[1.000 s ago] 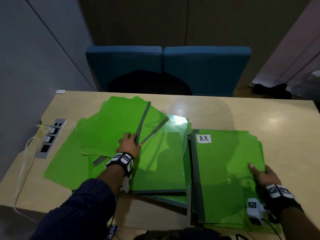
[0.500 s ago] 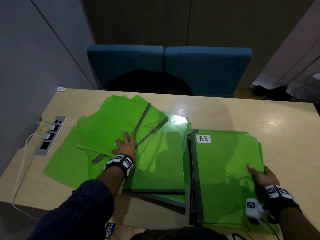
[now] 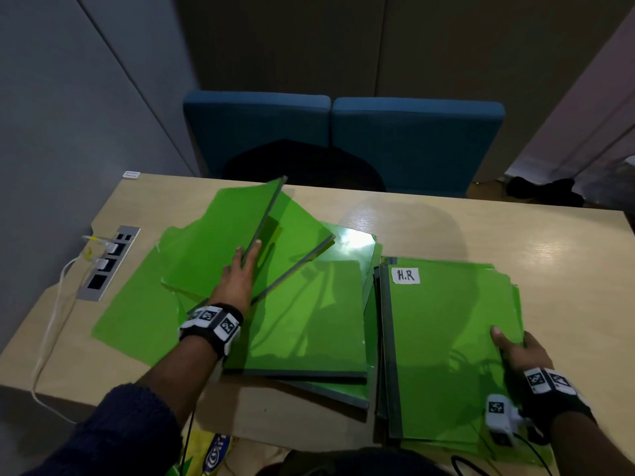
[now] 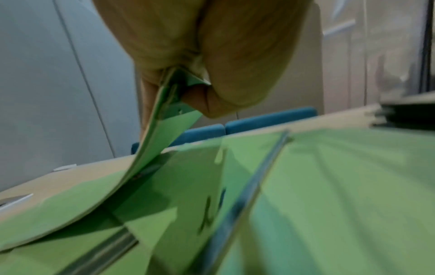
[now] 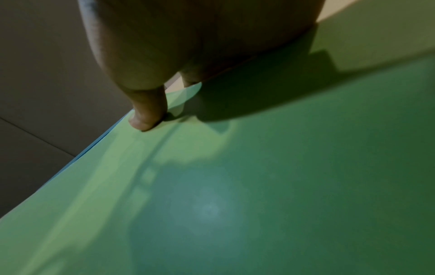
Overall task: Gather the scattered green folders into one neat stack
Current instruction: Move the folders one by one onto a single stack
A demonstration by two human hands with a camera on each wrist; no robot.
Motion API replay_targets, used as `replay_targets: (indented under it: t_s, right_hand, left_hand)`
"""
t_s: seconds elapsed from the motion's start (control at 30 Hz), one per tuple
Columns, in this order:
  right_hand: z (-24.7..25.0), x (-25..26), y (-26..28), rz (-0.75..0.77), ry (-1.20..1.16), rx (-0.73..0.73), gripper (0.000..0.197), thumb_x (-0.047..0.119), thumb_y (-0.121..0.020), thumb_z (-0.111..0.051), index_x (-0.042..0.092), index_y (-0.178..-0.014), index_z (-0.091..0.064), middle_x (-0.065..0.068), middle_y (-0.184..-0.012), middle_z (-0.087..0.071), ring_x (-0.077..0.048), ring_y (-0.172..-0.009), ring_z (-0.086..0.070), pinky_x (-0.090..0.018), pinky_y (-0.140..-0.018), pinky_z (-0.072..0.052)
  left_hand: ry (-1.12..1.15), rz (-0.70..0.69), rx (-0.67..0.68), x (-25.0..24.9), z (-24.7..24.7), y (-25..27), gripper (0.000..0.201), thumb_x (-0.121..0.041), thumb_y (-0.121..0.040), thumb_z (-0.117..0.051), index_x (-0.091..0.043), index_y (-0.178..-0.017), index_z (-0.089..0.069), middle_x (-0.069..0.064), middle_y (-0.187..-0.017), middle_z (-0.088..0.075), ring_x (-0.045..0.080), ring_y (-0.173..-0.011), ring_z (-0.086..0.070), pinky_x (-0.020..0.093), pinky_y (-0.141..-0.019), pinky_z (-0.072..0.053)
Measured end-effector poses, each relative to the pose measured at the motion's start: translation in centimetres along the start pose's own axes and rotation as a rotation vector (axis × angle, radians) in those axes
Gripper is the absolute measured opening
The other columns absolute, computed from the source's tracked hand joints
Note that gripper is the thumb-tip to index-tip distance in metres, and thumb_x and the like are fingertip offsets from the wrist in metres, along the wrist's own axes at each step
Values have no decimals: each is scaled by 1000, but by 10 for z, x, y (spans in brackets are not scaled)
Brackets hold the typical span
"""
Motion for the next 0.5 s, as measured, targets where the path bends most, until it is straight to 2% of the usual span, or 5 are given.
replay_targets:
  t_s: [0.17,0.27,0.33,0.4,0.5]
  right_hand:
    - [0,2,-2,-1,7,4,46,35,-93,-65,4,-127,-57,-17,-101,-62,-26,-70,-59,-31,-63,-46]
    - [0,1,-3,-5,14,8,46,35,-93,-65,4,-126,-57,-17,-100,-61,-28,-71,-58,-35,-70,-47]
    - [-1,-1,-7,-10,6,8,48,38,-91,-67,6,-126,-57,-18,-101,-64,-30,-75,-61,-40,-74,-50]
    - [-1,-4,-11,-8,8,15,49,39,-91,-67,6,-126,-57,-18,-101,-64,-32,-79,-63,-43,-78,-52]
    - [-1,-7,-14,-1,-15,8,47,38,-90,-69,7,-124,-59,-18,-100,-66,-35,-85,-66,-48,-84,-55]
  left_hand:
    - [139,-136,-232,-35,67,20,119,32,-71,-41,-40,-149,12,8,-160,-17,32,-106,-61,31,-80,-55]
    - [144,-274,-254,-60,60,42,110,25,-78,-42,-38,-151,10,10,-161,-17,25,-85,-63,25,-64,-52]
    - [31,-450,-191,-74,26,58,92,13,-89,-38,-43,-151,1,6,-159,-21,20,-103,-61,28,-79,-54]
    - [-78,-615,-174,-80,-1,79,74,-2,-94,-45,-49,-146,-23,2,-155,-31,20,-133,-44,44,-108,-40]
    - [-173,-643,16,-73,-44,101,103,3,-49,-88,-26,-137,-44,7,-143,-49,22,-125,-41,46,-98,-30]
Point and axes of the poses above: each hand's wrist, its own y-axis away from the middle knuckle, its own z-axis out of the back of the hand, x = y × z, the point moved 7 cm from there along -y, towards the middle knuckle
